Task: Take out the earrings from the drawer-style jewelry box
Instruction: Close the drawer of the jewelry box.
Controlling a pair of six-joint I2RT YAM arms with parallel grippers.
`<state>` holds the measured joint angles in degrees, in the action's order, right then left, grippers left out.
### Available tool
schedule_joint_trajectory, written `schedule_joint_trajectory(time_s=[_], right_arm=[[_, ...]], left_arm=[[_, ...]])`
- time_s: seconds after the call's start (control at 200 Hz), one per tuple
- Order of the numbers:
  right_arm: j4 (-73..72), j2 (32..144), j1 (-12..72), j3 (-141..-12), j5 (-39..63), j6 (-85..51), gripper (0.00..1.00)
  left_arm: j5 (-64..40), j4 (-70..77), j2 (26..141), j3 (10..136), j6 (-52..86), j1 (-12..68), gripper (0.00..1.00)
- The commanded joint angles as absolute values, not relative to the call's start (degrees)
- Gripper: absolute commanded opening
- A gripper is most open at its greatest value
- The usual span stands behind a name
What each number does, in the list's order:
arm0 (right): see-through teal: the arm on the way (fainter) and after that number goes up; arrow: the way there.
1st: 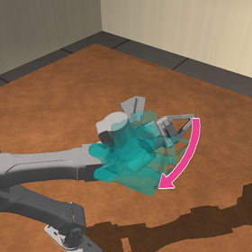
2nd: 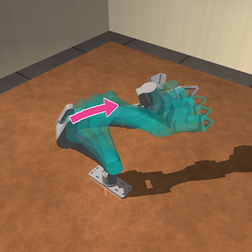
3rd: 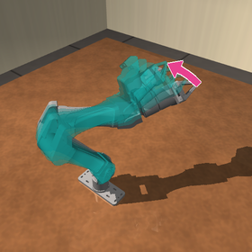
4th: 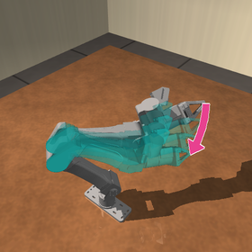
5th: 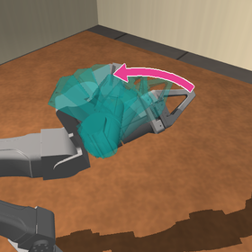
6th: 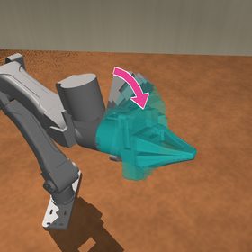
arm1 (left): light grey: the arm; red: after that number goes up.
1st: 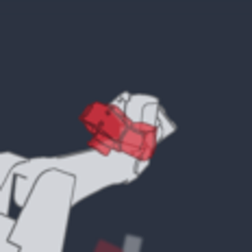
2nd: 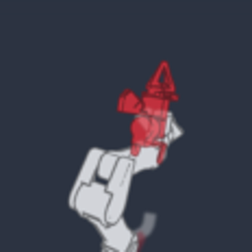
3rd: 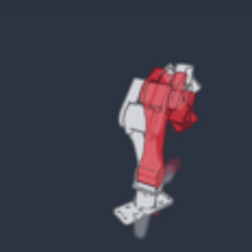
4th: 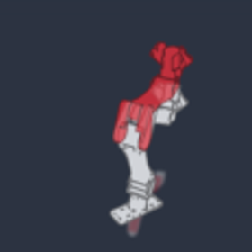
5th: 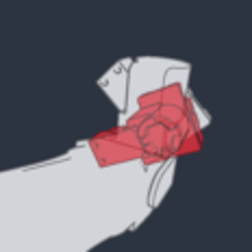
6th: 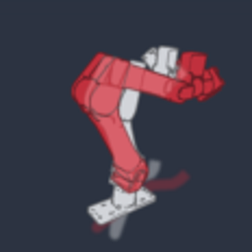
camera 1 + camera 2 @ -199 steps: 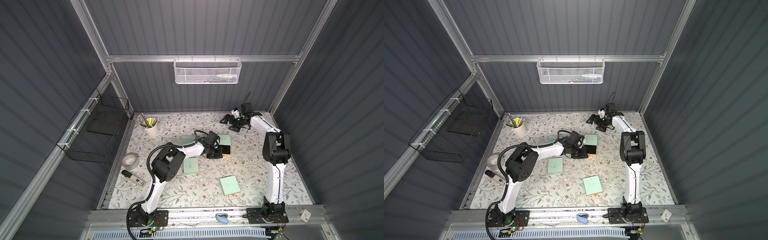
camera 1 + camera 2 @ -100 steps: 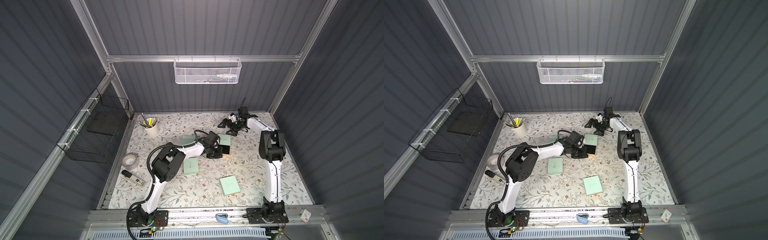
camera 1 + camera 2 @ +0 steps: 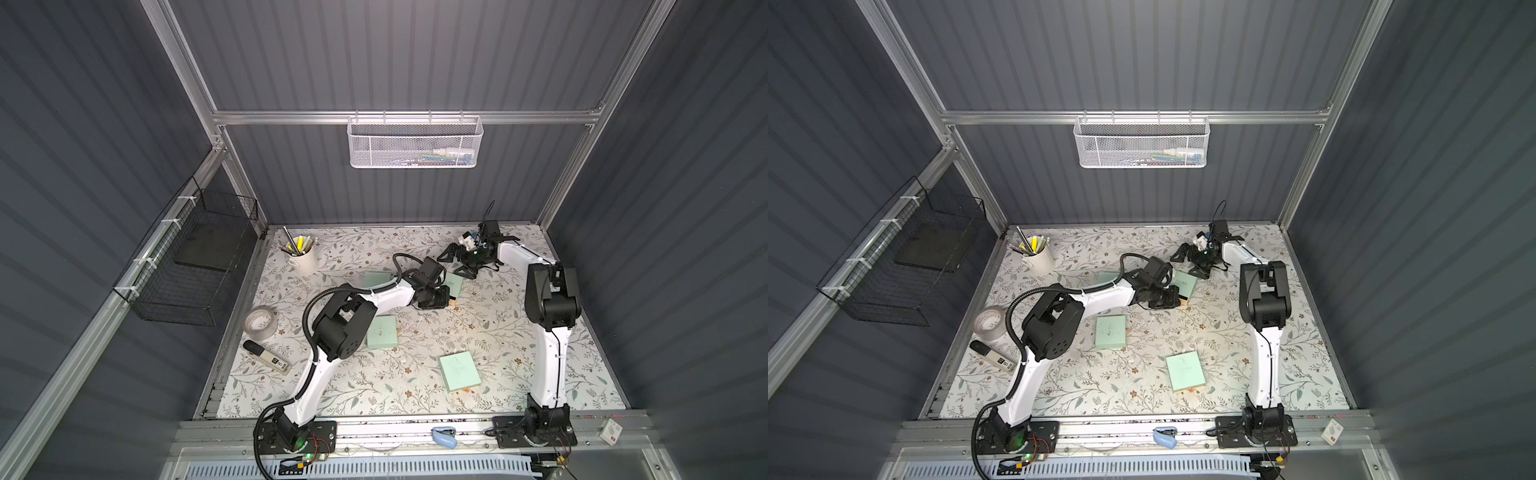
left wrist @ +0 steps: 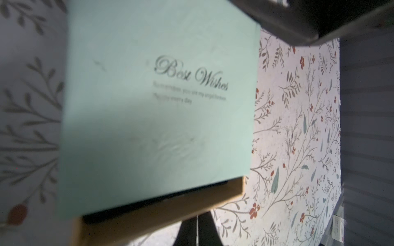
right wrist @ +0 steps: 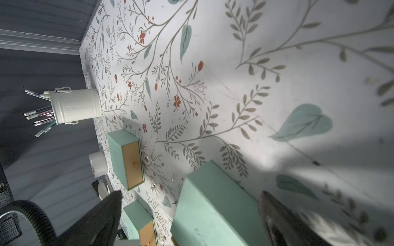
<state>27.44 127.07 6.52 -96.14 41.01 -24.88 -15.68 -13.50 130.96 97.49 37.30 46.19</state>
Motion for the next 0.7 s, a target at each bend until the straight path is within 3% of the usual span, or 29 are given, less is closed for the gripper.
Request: schedule_joint_trajectory(time_s=[0.0, 0.38, 0.695], right_arm=[[25.1, 123.8, 6.4, -92.3, 42.4, -26.7, 0.99], [12.1, 112.1, 4.8, -74.2, 40.8, -34.0, 0.99], [8.4, 109.7, 4.9, -67.5, 37.5, -36.6, 0.99]], left_arm=[[-13.4, -14.9, 132.8, 101.5, 35.3, 46.4, 0.07], [-11.9, -17.6, 135.3, 106.0, 35.1, 44.7, 0.08], [-13.2, -17.7, 133.8, 105.5, 35.2, 41.2, 0.12]])
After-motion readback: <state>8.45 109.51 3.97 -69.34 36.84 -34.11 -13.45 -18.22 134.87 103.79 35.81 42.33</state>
